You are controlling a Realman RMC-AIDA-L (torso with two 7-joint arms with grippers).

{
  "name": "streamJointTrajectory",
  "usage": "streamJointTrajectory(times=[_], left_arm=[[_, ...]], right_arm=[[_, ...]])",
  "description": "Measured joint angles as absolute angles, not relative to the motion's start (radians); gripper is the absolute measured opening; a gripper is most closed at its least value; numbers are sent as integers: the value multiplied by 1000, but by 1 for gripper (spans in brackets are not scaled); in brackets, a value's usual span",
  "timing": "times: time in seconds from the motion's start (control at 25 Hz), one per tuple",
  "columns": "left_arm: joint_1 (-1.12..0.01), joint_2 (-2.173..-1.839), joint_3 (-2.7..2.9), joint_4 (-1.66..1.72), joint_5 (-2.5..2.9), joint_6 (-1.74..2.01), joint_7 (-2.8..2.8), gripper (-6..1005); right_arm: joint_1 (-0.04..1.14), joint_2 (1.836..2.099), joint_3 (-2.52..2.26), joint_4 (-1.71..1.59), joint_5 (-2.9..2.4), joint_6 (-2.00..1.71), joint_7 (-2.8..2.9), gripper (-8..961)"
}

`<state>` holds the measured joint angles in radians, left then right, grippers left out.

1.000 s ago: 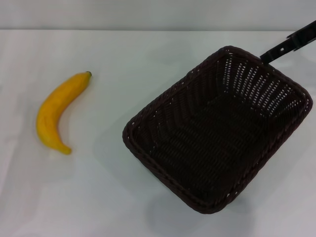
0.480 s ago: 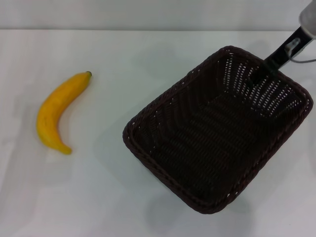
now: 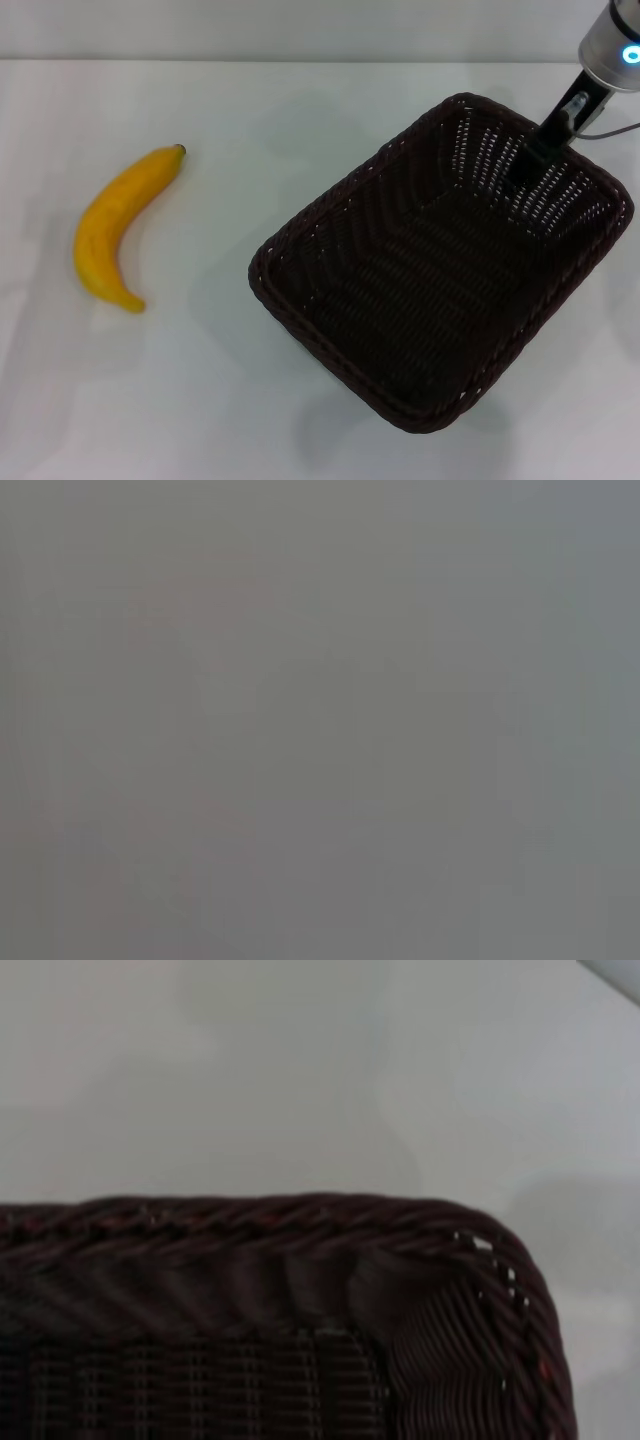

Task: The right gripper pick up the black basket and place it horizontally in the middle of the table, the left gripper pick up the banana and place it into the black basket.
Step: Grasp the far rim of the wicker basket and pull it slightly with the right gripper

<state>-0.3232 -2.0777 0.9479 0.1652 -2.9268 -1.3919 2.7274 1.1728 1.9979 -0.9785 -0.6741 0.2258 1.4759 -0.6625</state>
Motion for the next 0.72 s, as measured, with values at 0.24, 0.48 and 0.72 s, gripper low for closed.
streamJointTrajectory(times=[0.24, 0.48, 0.72], left_arm=[[-313, -2079, 948, 166, -2927, -1399, 2727, 873], [-296, -2080, 948, 166, -2927, -1446, 2727, 873], [-275, -2079, 940, 166, -2927, -1475, 2727, 873]], right_arm=[[1184, 2004, -998, -663, 218, 1487, -653, 746], [1192, 2010, -1000, -662, 222, 1487, -641, 437], [1198, 2010, -1001, -667, 223, 1489, -577, 189]])
